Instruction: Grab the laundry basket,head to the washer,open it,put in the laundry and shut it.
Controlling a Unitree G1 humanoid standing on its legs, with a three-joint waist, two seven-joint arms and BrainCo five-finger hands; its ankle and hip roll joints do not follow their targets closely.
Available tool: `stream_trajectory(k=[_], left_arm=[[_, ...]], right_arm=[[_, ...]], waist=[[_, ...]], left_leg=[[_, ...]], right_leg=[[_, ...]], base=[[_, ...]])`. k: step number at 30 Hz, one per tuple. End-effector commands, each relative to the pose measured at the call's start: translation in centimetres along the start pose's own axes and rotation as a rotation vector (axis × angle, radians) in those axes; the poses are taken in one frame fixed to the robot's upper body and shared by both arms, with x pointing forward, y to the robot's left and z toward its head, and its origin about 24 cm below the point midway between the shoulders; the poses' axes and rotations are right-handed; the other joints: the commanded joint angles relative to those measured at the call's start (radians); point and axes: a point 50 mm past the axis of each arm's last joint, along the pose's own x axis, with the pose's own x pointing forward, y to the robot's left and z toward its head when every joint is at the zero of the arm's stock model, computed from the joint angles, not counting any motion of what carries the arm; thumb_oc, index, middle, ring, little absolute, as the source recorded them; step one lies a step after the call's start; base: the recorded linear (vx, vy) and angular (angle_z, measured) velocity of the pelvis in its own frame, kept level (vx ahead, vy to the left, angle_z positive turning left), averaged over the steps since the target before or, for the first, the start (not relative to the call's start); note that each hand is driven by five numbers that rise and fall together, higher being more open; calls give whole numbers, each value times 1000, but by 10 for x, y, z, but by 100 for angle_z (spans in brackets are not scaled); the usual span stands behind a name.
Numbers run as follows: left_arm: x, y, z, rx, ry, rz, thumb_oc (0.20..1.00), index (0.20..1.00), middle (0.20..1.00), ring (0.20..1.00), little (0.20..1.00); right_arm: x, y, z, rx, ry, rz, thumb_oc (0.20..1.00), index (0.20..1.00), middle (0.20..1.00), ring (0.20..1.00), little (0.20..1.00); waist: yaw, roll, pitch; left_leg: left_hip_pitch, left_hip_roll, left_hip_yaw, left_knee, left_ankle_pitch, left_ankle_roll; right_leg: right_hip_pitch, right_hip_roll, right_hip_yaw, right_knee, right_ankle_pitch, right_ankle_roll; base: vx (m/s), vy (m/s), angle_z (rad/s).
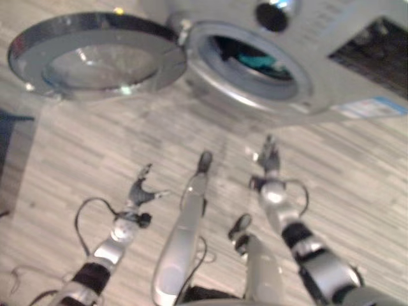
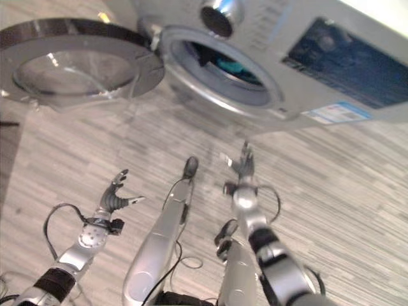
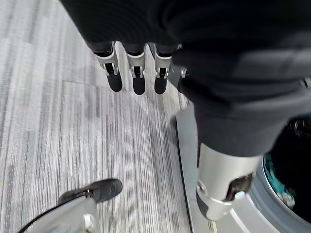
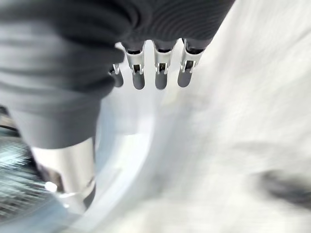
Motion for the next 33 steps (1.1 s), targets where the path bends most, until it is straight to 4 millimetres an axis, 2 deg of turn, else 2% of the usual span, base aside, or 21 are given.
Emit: stream_trajectory(k=[1,4,5,6,7,9,11,13,15,16,19,20,21,23,26,27,28,29,31,32,33], left_arm=[[-25,-7,-33,49,119,-28,1000,1000,1000,1000,1000],[-38,-9,-61,97,243,-50,1000,1000,1000,1000,1000],[-38,-10,-62,96,244,-50,1000,1000,1000,1000,1000],[-46,-10,-76,126,317,-54,1000,1000,1000,1000,1000],[-46,-10,-77,126,318,-55,1000,1000,1000,1000,1000],[-61,-13,-100,135,445,-55,1000,1000,1000,1000,1000],[-67,-13,-107,139,484,-46,1000,1000,1000,1000,1000],[-87,-14,-127,139,610,-13,1000,1000,1000,1000,1000],[-98,-14,-136,114,686,24,1000,1000,1000,1000,1000],[-103,-10,-142,99,729,81,1000,1000,1000,1000,1000],[-102,-1,-142,104,732,156,1000,1000,1000,1000,1000],[-98,14,-138,75,712,245,1000,1000,1000,1000,1000],[-98,14,-138,75,713,245,1000,1000,1000,1000,1000],[-93,32,-133,75,680,323,1000,1000,1000,1000,1000],[-78,64,-114,101,570,422,1000,1000,1000,1000,1000],[-78,64,-114,101,571,422,1000,1000,1000,1000,1000],[-65,102,-99,214,502,493,1000,1000,1000,1000,1000],[-59,118,-92,270,483,512,1000,1000,1000,1000,1000],[-54,131,-87,315,473,528,1000,1000,1000,1000,1000],[-54,131,-87,315,473,528,1000,1000,1000,1000,1000],[-33,179,-57,407,412,626,1000,1000,1000,1000,1000]], right_arm=[[-3,1,-3,-61,-9,112,1000,1000,1000,1000,1000],[-23,-7,-40,-137,118,162,1000,1000,1000,1000,1000],[-23,-7,-40,-138,119,162,1000,1000,1000,1000,1000],[-35,-16,-61,-161,201,160,1000,1000,1000,1000,1000],[-35,-16,-61,-162,201,160,1000,1000,1000,1000,1000],[-50,-26,-86,-157,320,129,1000,1000,1000,1000,1000],[-55,-29,-94,-173,350,120,1000,1000,1000,1000,1000],[-67,-37,-111,-207,431,98,1000,1000,1000,1000,1000],[-77,-44,-123,-224,488,77,1000,1000,1000,1000,1000],[-86,-51,-132,-262,531,64,1000,1000,1000,1000,1000],[-93,-57,-139,-292,572,48,1000,1000,1000,1000,1000],[-98,-63,-143,-317,599,37,1000,1000,1000,1000,1000],[-98,-63,-143,-317,599,37,1000,1000,1000,1000,1000],[-104,-69,-148,-346,634,32,1000,1000,1000,1000,1000],[-114,-76,-155,-374,678,32,1000,1000,1000,1000,1000],[-114,-76,-155,-374,678,32,1000,1000,1000,1000,1000],[-123,-80,-160,-380,711,45,1000,1000,1000,1000,1000],[-125,-81,-162,-386,720,56,1000,1000,1000,1000,1000],[-127,-81,-163,-394,723,72,1000,1000,1000,1000,1000],[-127,-81,-163,-394,723,72,1000,1000,1000,1000,1000],[-128,-80,-164,-421,734,108,1000,1000,1000,1000,1000]], waist=[[1,13,-63],[-18,5,-107],[-18,6,-106],[-32,2,-145],[-32,3,-145],[-41,8,-193],[-44,10,-206],[-45,17,-250],[-46,24,-272],[-40,44,-296],[-37,53,-320],[-37,61,-344],[-37,61,-344],[-38,68,-365],[-45,75,-393],[-45,75,-393],[-60,78,-413],[-68,78,-420],[-74,76,-425],[-74,76,-425],[-88,71,-432]], left_leg=[[-34,16,50,2,7,1],[28,34,57,-9,18,-1],[31,34,57,-10,19,-1],[72,47,61,-20,27,-4],[74,47,61,-21,27,-4],[126,54,62,-33,41,-9],[143,57,63,-38,45,-11],[200,61,60,-73,63,-15],[232,61,55,-90,74,-18],[248,69,53,-103,100,-12],[274,67,49,-118,104,-13],[297,67,50,-132,107,-12],[298,67,50,-132,107,-12],[318,67,51,-136,104,-9],[340,65,53,-132,98,-5],[341,65,53,-132,98,-5],[358,65,61,-133,93,-5],[365,65,64,-137,91,-6],[370,66,66,-141,90,-7],[370,66,66,-141,90,-7],[369,67,71,-146,85,-9]], right_leg=[[87,132,-13,-68,-29,-158],[133,136,-6,-71,-21,-162],[135,136,-6,-72,-21,-161],[163,136,0,-71,-14,-161],[165,136,0,-72,-14,-161],[209,141,8,-77,-15,-167],[225,141,8,-81,-12,-166],[269,142,10,-93,-3,-165],[298,147,11,-102,1,-166],[324,160,1,-118,22,-166],[349,162,2,-126,24,-165],[364,162,9,-127,24,-163],[365,162,9,-127,24,-163],[380,161,12,-124,21,-161],[399,157,16,-112,14,-161],[399,157,16,-112,13,-161],[417,153,26,-106,9,-160],[419,153,31,-107,9,-159],[419,152,34,-108,9,-158],[419,152,34,-108,9,-158],[420,151,40,-118,14,-152]], base=[[-31,37,-25],[-23,17,-30],[-3,23,-14],[-2,15,-7],[-2,23,-5],[0,0,0],[-12,-2,3],[-18,10,6],[-21,35,5],[-23,55,3],[-1,33,15],[19,34,13],[41,37,1],[55,25,-6],[66,20,-5],[94,39,-5],[101,45,-6],[102,44,-9],[38,15,-10],[89,20,-7],[90,19,-3]])
